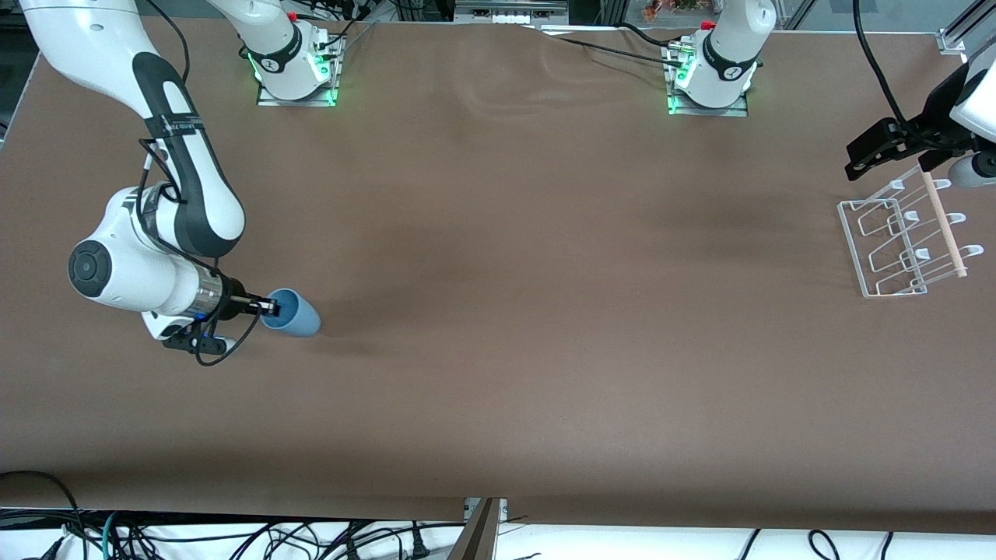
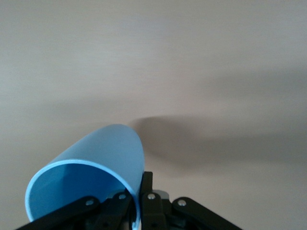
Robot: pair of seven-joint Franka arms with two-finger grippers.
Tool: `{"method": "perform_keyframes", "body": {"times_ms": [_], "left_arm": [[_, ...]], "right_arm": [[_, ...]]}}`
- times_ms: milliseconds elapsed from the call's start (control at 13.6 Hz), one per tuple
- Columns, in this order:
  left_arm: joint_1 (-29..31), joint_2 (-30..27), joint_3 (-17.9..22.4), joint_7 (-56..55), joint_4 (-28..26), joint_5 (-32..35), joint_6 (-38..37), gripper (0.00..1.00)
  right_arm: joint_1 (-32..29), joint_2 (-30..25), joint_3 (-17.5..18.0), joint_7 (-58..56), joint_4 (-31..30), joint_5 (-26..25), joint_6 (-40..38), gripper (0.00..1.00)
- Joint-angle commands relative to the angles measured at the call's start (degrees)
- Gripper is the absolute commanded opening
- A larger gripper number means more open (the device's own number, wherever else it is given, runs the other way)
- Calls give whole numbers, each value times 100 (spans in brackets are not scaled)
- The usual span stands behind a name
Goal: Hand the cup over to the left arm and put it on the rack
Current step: 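Lift the cup with the right gripper and carry it toward table center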
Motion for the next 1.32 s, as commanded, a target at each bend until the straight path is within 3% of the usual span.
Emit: {"method": "perform_keyframes", "body": {"times_ms": [0,368,588,809,1029,1250], "left_arm": [[-54,62,-7,-45,148,211,-119,100],[-54,79,-7,-36,148,211,-75,100],[-63,105,-7,-45,157,194,-22,100],[-63,167,-7,-45,262,211,179,100],[-185,185,-68,-53,446,167,180,100],[-230,193,-576,-62,430,193,136,100]], "right_arm": [[316,-29,117,35,298,512,-160,0],[818,32,301,472,685,1750,-142,0],[994,85,354,686,842,2182,-151,0],[1038,120,538,712,992,3226,-151,0],[1117,111,635,895,1019,3388,-151,0],[1231,190,838,1730,1343,3379,-81,0]]}}
